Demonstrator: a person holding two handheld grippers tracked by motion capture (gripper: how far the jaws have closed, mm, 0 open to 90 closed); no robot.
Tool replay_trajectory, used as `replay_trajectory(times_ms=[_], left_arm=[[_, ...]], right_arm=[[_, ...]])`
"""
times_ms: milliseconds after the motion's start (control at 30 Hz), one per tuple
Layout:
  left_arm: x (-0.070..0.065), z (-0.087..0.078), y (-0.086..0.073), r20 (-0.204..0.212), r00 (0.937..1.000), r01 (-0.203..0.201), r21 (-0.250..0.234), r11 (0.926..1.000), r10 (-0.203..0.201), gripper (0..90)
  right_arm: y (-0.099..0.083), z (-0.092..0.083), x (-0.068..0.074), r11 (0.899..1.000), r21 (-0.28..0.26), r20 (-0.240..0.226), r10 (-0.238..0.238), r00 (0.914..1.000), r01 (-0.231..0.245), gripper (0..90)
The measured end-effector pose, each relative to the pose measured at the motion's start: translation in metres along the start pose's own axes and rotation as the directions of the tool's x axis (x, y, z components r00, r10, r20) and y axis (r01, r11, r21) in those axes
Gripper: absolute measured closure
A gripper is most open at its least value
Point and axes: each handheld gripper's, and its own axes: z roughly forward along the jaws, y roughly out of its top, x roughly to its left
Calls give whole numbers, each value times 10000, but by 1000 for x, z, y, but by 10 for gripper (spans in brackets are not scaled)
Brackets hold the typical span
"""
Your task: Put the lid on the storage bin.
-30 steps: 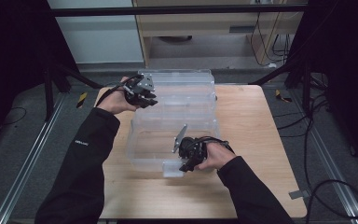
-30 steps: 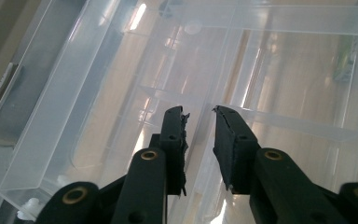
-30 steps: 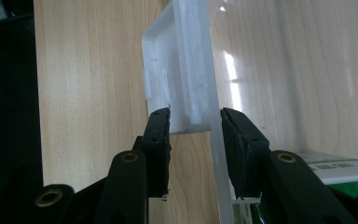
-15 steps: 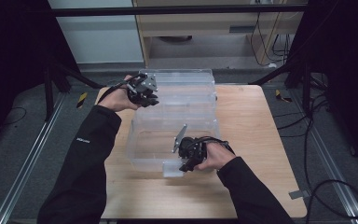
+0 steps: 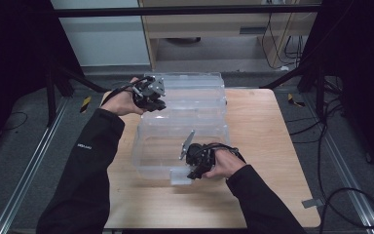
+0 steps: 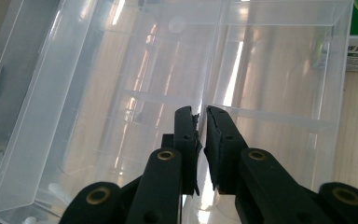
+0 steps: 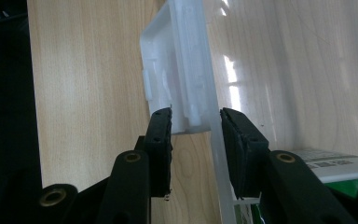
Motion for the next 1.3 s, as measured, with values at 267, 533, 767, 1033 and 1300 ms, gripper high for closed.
replay_trajectory(times_ms=[267, 533, 767, 1033, 1300], left_arm=[[-10, -9, 3, 9, 9995, -320, 157, 9994, 320, 832], [-25, -15, 3, -9, 9999, -149, 107, 9998, 149, 824], [-39, -22, 1, 20, 9998, -210, -74, 9998, 210, 815], [-48, -28, 0, -76, 9957, -923, -33, 9957, 923, 804], [-58, -32, -2, -177, 9936, -1119, -58, 9937, 1118, 802]], right_arm=[[0, 0, 0, 10000, 24, 5, 48, 10000, -48, 647], [0, 0, 1, 10000, 39, 40, 77, 10000, -77, 648], [0, 0, 1, 10000, 29, 74, 30, 10000, -31, 648], [1, 0, 2, 9999, 117, 65, 26, 10000, -26, 647], [1, 0, 2, 9999, 127, 60, 6, 10000, -6, 646]])
